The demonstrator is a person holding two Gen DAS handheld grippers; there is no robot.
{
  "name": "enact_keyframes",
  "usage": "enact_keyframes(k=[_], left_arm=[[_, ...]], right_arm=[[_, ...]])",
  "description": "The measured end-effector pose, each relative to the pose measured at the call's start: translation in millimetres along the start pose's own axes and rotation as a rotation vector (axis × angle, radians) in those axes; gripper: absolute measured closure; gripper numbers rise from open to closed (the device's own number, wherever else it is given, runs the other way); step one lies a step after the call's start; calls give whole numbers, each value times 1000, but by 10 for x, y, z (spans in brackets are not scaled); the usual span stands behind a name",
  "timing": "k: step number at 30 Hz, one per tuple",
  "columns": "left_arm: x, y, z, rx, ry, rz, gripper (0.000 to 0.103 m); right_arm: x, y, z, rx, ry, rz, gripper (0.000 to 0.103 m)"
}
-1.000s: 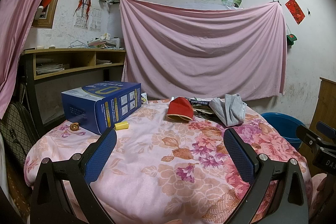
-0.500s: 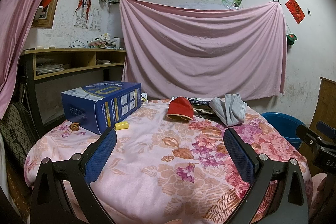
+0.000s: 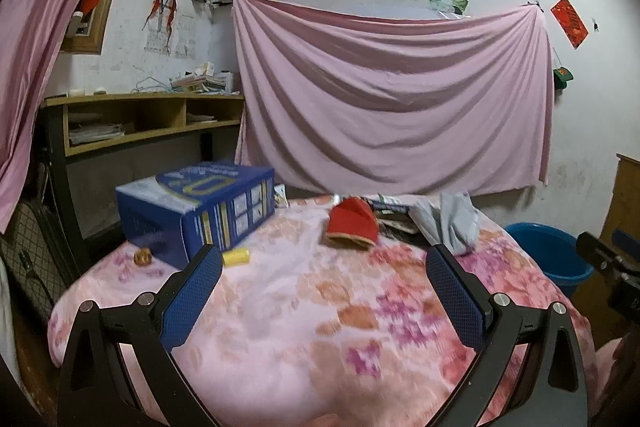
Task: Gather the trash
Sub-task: 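Grasp the red paper cup with the left tool while the right tool grasps the grey mask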
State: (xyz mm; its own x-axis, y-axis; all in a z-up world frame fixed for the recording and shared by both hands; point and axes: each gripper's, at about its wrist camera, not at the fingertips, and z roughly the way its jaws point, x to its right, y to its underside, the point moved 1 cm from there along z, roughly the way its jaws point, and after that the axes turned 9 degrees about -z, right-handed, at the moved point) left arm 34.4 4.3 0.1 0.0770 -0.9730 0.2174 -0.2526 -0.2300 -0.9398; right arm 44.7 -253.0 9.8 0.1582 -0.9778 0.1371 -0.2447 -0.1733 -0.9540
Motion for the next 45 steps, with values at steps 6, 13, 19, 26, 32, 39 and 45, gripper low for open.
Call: enact_keyframes(k=[6,13,19,26,32,39,45], left_arm=[[-66,-254,372,-34,5,-15,3],[-145,-400,962,-153,-1,-39,3],[-142,-343,1407,-311,-1,-43,4],[-81,-306,1688,-429,27,-7,4],[-26,-310,1905,-488,32,26,6],[23,-290,2068,-537,73,59,7],[102,-177,2208,-613,95,100,15]], right_arm=[[-46,-317,421,-26,-45,-30,0],[-147,-473,1089,-153,-142,-32,0],[-245,-382,1471,-288,-203,-55,0],[-364,-360,1732,-383,-246,-110,5],[-450,-317,1963,-455,-310,-156,21],[-477,-271,2122,-503,-394,-164,30],[-380,-214,2139,-507,-460,-96,51]])
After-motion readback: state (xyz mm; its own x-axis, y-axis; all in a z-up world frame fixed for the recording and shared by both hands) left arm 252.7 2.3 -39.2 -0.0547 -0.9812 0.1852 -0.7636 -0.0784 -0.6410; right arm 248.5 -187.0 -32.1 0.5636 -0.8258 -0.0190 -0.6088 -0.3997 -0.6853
